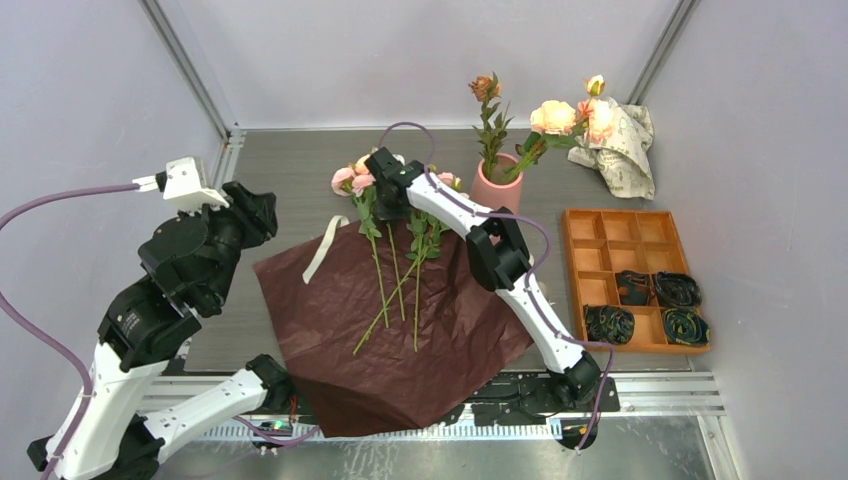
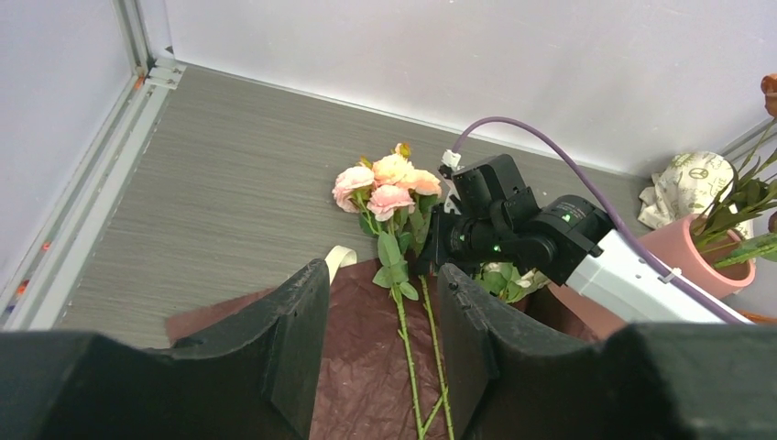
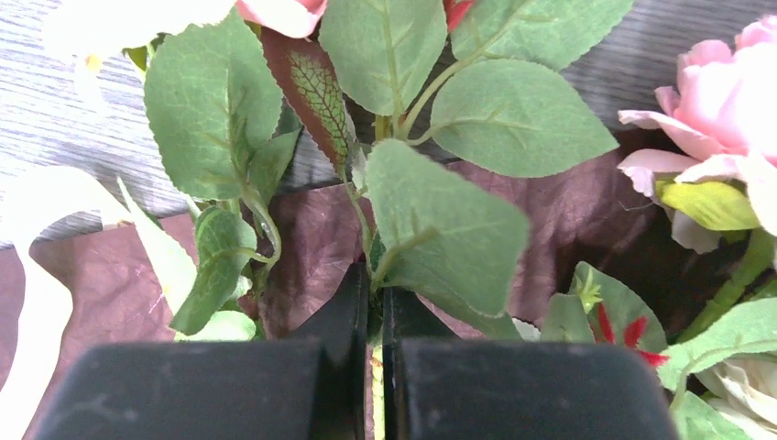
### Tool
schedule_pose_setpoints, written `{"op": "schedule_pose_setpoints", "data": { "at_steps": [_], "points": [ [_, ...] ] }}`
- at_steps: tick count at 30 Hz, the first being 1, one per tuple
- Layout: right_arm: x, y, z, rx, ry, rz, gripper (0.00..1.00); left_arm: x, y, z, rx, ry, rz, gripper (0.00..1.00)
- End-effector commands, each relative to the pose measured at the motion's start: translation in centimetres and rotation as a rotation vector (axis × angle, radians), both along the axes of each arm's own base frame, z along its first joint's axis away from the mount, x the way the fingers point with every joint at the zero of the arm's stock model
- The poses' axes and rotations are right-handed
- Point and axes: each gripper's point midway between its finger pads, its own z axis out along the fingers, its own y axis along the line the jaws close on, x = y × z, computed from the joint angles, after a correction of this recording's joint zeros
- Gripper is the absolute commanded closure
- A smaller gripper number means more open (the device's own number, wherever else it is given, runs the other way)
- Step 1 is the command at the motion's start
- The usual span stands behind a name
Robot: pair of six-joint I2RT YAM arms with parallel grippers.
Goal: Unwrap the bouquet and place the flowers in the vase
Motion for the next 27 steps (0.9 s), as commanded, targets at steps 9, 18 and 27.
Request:
{"op": "schedule_pose_setpoints", "data": {
  "at_steps": [9,18,27],
  "points": [
    [1.3,-1.7,13.6,0.100,-0.262,-0.037,0.99,-0.5,0.5,1.1,-0.046,-0.037,0.010,0.51],
    [-1.6,-3.5,27.0,0.214,-0.485,0.003,0.99,-0.6,0.5,1.1,-0.058,-0.041,0.003,0.51],
    [-7.3,-8.1,43.7,0.214,-0.943,0.056,0.99,-0.3,-0.1,0.7,-0.062,-0.032,-0.011,0.51]
  ]
}}
